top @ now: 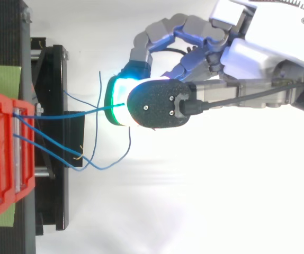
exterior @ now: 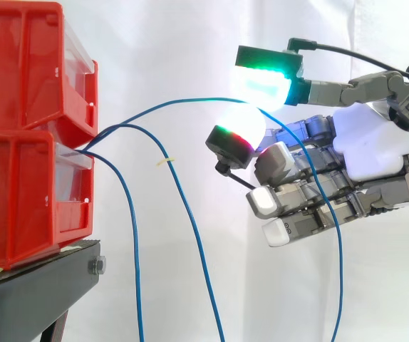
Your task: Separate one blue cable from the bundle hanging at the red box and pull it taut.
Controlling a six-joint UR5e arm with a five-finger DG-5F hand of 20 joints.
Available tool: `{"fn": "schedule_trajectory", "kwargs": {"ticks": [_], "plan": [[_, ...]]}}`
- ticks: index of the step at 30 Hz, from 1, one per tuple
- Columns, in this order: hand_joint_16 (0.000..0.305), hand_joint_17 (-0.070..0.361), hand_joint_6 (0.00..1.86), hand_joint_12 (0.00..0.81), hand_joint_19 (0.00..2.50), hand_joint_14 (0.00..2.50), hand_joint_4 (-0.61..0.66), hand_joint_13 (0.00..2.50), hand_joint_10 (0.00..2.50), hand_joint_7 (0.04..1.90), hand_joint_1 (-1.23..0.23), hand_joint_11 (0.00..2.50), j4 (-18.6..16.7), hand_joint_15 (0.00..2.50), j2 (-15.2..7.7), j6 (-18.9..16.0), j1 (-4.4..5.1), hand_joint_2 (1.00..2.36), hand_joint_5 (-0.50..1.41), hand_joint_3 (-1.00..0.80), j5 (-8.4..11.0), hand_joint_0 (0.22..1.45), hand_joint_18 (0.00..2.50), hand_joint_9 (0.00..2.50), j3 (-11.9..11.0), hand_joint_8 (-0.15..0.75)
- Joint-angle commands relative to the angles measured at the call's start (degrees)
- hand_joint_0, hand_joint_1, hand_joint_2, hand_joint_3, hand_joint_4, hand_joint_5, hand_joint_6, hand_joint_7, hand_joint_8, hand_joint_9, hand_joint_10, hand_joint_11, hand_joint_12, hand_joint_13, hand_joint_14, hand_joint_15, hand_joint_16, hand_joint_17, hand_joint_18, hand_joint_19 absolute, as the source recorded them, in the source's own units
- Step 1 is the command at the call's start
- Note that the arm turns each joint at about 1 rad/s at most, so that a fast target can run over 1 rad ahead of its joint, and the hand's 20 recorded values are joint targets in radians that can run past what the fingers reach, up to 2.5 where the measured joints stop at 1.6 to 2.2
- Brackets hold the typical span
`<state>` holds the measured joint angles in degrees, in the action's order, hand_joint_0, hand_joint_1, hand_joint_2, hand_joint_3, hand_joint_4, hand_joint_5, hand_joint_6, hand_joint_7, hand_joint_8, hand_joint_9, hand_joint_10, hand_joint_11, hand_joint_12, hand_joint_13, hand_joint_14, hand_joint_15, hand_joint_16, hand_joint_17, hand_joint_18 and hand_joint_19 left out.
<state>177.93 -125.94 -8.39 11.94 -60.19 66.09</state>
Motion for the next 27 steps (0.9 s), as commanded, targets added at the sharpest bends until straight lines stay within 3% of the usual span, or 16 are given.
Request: {"fn": "schedule_trajectory", "kwargs": {"ticks": [1,4,13,14,15,17,18,19,22,23,25,27], "plan": [[0.041,0.093,0.98,0.319,0.5,0.02,-0.06,0.91,0.22,1.03,-0.74,1.28,0.13,0.77,-0.01,-0.57,0.02,1.01,-0.17,-0.3,-0.46,0.69,0.63,0.93,0.01,0.284],[0.041,0.093,0.98,0.315,0.53,0.02,-0.07,0.96,0.43,1.03,-0.73,1.2,0.84,0.87,-0.01,-0.66,-0.07,1.01,-0.17,-0.3,-0.81,0.69,0.65,0.83,0.01,0.286],[0.041,0.093,0.99,0.278,0.64,0.0,-0.07,1.2,0.64,1.01,-0.72,1.14,1.89,1.45,-0.01,-1.8,-0.16,1.01,-0.18,-0.3,-2.57,0.7,0.77,0.76,0.01,0.286],[0.04,0.09,0.99,0.282,0.65,0.0,-0.07,1.21,0.78,1.01,-0.72,1.11,1.98,1.55,-0.01,-1.89,-0.16,1.01,-0.18,-0.3,-2.65,0.7,0.79,0.73,0.01,0.293],[0.039,0.089,0.98,0.278,0.69,0.25,-0.07,1.15,0.89,1.01,-0.73,1.08,1.98,1.47,-0.01,-1.98,-0.07,1.01,-0.18,-0.3,-2.74,0.7,0.8,0.72,0.01,0.292],[0.035,0.079,0.99,0.281,0.96,1.0,-0.07,1.02,1.46,1.0,-0.73,0.93,1.8,1.34,-0.01,-1.98,-0.07,1.01,-0.18,-0.3,-2.83,0.7,0.9,0.64,0.01,0.283],[0.035,0.079,0.99,0.277,1.0,1.22,-0.07,0.98,1.51,1.0,-0.73,0.95,1.8,1.25,-0.01,-1.98,-0.16,1.01,-0.18,-0.3,-2.83,0.71,0.91,0.63,0.01,0.276],[0.034,0.076,0.99,0.279,1.09,1.46,-0.07,0.93,1.77,0.99,-0.73,0.9,1.72,1.22,-0.01,-1.89,-0.07,1.01,-0.18,-0.31,-2.83,0.71,0.93,0.59,0.01,0.277],[0.033,0.074,0.99,0.289,1.27,2.01,-0.06,0.82,2.21,0.97,-0.73,0.8,1.45,1.14,-0.01,-1.89,-0.16,1.01,-0.18,-0.31,-2.74,0.71,1.02,0.54,0.01,0.282],[0.032,0.072,0.99,0.285,1.28,2.09,-0.06,0.81,2.28,0.98,-0.73,0.79,1.45,1.14,-0.01,-1.89,-0.07,1.01,-0.18,-0.31,-2.74,0.71,1.03,0.53,0.01,0.279],[0.028,0.063,0.99,0.296,1.52,2.46,-0.06,0.75,2.49,0.97,-0.73,0.74,1.54,1.1,-0.01,-1.98,-0.16,1.01,-0.18,-0.31,-2.74,0.71,1.12,0.51,0.01,0.282],[0.025,0.056,0.99,0.299,1.7,2.5,-0.05,0.72,2.5,0.98,-0.73,0.74,1.63,1.14,-0.01,-1.98,-0.16,1.01,-0.18,-0.3,-2.57,0.72,1.19,0.5,0.01,0.285]]}}
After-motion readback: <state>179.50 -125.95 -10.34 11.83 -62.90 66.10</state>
